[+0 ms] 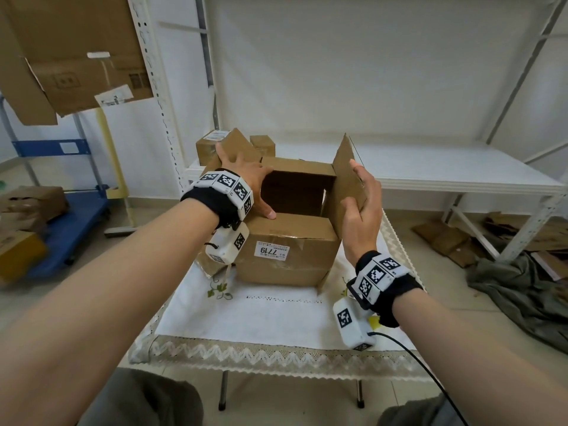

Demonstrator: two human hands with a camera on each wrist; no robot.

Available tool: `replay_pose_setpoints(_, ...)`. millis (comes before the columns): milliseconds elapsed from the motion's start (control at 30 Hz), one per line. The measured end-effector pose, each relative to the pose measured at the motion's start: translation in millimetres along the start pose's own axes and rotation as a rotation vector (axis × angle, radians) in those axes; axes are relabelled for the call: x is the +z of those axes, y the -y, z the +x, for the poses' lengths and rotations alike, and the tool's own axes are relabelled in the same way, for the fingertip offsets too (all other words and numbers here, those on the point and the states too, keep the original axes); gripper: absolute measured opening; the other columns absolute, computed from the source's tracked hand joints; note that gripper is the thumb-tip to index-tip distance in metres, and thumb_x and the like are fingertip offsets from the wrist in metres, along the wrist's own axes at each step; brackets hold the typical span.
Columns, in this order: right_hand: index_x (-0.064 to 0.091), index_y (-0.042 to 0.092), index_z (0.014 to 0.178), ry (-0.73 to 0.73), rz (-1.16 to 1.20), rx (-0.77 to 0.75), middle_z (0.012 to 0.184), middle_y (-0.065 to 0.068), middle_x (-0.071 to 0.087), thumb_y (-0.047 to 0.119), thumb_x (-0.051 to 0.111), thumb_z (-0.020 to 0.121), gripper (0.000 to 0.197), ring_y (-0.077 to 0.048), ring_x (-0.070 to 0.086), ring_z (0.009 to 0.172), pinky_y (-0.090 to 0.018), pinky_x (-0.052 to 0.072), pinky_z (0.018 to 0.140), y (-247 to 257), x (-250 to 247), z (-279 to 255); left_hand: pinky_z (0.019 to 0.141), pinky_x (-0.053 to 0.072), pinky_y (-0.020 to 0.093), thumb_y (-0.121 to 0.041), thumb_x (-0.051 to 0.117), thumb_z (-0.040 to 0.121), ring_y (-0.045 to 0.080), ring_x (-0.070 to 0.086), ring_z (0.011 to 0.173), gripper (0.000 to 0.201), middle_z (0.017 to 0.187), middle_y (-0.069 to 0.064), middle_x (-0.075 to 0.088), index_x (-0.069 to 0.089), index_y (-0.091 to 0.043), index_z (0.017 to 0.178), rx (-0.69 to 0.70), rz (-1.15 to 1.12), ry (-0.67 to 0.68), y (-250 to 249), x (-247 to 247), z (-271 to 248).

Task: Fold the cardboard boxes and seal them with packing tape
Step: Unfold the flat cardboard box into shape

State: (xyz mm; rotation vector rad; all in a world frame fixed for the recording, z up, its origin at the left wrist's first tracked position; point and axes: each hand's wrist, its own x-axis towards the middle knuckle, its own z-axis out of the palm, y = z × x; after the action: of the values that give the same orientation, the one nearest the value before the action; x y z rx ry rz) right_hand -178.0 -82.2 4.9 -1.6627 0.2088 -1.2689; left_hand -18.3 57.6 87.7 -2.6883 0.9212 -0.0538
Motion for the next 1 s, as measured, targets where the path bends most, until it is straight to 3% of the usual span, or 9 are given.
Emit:
replay_pose_setpoints(167, 0.026, 0.045, 0.155, 0.436, -0.266, -0.028, 0.143, 0.008, 0.043, 0.050, 0.058, 0.088, 0.074, -0.006, 0.040, 0.130, -0.027, 0.035, 0.106, -1.2, 1.2, -0.7, 0.107, -0.016, 0.077, -0.087, 0.065, 0.060, 0.041, -0.008, 0.151, 0.113, 0.164, 0.003, 0.025, 0.032, -0.034, 0.154, -0.045, -0.032, 0.154, 1.3, 6.3, 3.7)
replay_pose_setpoints(267, 0.051, 0.039, 0.144, 0.620, -0.436, -0.015, 0.146, 0.011, 0.048, 0.073, 0.044, 0.086, 0.068, -0.006, 0.036, 0.133, -0.041, 0.028, 0.116, -11.7, 7.1, -3.6, 0.109, -0.010, 0.077, -0.078, 0.073, 0.062, 0.046, 0.000, 0.150, 0.109, 0.162, 0.002, 0.025, 0.032, -0.032, 0.152, -0.077, -0.124, 0.031, 8.1, 1.6, 0.9)
replay_pose_setpoints(400, 0.064, 0.026, 0.133, 0.492, -0.291, 0.072, 0.149, 0.005, 0.049, 0.035, 0.060, 0.095, 0.039, -0.011, 0.045, 0.135, -0.041, 0.033, 0.119, -17.7, 15.0, -0.2, 0.112, 0.033, 0.063, -0.059, 0.078, 0.074, 0.046, 0.032, 0.141, 0.118, 0.161, 0.018, 0.022, 0.010, -0.012, 0.158, -0.264, -0.315, -0.081, 18.0, -26.4, -14.4)
replay_pose_setpoints(467, 0.048, 0.026, 0.145, 0.418, -0.205, 0.252, 0.162, 0.000, 0.022, 0.021, 0.072, 0.091, 0.060, -0.006, 0.040, 0.135, -0.023, 0.030, 0.116, -17.5, 17.5, 1.4, 0.104, 0.047, 0.050, -0.059, 0.069, 0.084, 0.036, 0.051, 0.129, 0.110, 0.159, 0.017, 0.031, 0.004, -0.013, 0.159, -0.130, -0.605, -0.022, 20.7, -43.5, -22.7)
replay_pose_setpoints(533, 0.026, 0.029, 0.154, 0.329, -0.095, 0.471, 0.159, -0.006, 0.029, 0.026, 0.082, 0.080, 0.093, -0.012, 0.044, 0.133, -0.030, 0.034, 0.115, -13.0, 22.4, 4.8, 0.096, 0.054, 0.050, -0.065, 0.051, 0.092, 0.034, 0.059, 0.121, 0.094, 0.159, 0.015, 0.033, 0.007, -0.017, 0.159, 0.022, -0.870, 0.127, 12.5, -58.3, -33.7)
replay_pose_setpoints(633, 0.013, 0.023, 0.158, 0.293, 0.120, 0.756, 0.133, -0.004, 0.058, 0.018, 0.075, 0.087, 0.094, -0.020, 0.060, 0.116, -0.040, 0.051, 0.098, -17.4, 31.3, 8.7, 0.102, 0.045, 0.043, -0.072, 0.026, 0.095, 0.035, 0.044, 0.137, 0.083, 0.160, 0.013, 0.032, 0.020, -0.018, 0.159, 0.138, -0.675, 0.322, -18.5, -53.4, -39.8)
replay_pose_setpoints(733, 0.049, 0.020, 0.141, 0.354, 0.077, 0.801, 0.128, 0.002, 0.062, 0.018, 0.060, 0.091, 0.051, -0.019, 0.058, 0.118, -0.039, 0.050, 0.089, -22.9, 36.1, 5.3, 0.115, 0.034, 0.044, -0.084, 0.032, 0.086, 0.031, 0.037, 0.143, 0.097, 0.160, 0.010, 0.032, 0.031, -0.015, 0.155, 0.110, -0.372, 0.311, -40.0, -22.8, -29.4)
replay_pose_setpoints(833, 0.058, 0.026, 0.111, 0.356, 0.123, 0.946, 0.114, -0.001, 0.062, 0.021, 0.046, 0.099, 0.018, -0.024, 0.057, 0.110, -0.043, 0.052, 0.082, -26.2, 33.8, -0.4, 0.115, 0.033, 0.046, -0.085, 0.048, 0.078, 0.031, 0.035, 0.143, 0.105, 0.162, 0.008, 0.028, 0.030, -0.016, 0.155, 0.066, -0.319, 0.220, -45.0, 0.3, -25.9)
replay_pose_setpoints(1000, 0.049, 0.016, 0.135, 0.460, 0.047, 1.194, 0.120, -0.014, 0.052, 0.052, 0.040, 0.102, 0.049, -0.034, 0.051, 0.110, -0.049, 0.049, 0.091, -45.5, 25.2, -11.0, 0.113, 0.034, 0.057, -0.085, 0.065, 0.061, 0.038, 0.031, 0.144, 0.120, 0.164, 0.009, 0.009, 0.024, -0.025, 0.155, -0.024, -0.344, 0.166, -42.8, 8.8, -29.8)
